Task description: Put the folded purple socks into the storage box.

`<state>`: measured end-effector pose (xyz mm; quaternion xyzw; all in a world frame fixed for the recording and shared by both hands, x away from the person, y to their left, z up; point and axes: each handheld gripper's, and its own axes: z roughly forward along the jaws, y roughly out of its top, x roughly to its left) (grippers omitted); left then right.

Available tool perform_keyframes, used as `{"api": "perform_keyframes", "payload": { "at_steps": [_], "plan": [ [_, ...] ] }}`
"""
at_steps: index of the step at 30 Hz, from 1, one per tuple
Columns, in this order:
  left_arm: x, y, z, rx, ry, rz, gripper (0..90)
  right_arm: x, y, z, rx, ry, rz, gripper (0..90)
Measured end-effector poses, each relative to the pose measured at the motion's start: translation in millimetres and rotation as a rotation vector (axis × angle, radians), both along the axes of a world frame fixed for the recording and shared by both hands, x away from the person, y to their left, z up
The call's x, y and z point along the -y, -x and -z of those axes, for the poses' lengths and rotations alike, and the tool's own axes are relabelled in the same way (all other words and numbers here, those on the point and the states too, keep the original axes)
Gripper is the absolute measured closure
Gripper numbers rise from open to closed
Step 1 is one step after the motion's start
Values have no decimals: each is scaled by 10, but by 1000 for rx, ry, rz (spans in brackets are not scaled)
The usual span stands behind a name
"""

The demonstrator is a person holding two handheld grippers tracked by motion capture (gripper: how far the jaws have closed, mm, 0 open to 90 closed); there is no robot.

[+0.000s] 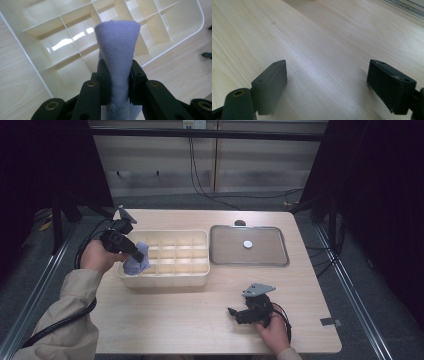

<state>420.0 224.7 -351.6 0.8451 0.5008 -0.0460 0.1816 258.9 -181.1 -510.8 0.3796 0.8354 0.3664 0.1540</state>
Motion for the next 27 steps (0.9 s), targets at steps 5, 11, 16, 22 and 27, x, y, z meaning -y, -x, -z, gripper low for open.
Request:
{"api": "perform_keyframes", "payload": {
  "at_steps": [5,11,16,22,27],
  "plan": [
    [-44,-27,57,-1,-1,-15,750,0,0,0,0,0,0,161],
    [-93,-43,100,5,2,-31,749,0,0,0,0,0,0,161],
    [-150,-50,118,15,-3,-39,744,0,0,0,0,1,0,161],
    [-209,-57,154,18,-21,-46,745,-1,2,-1,-4,0,0,161],
    [-251,-63,203,22,-27,-58,744,0,2,-2,-3,1,-1,161]
  ]
}}
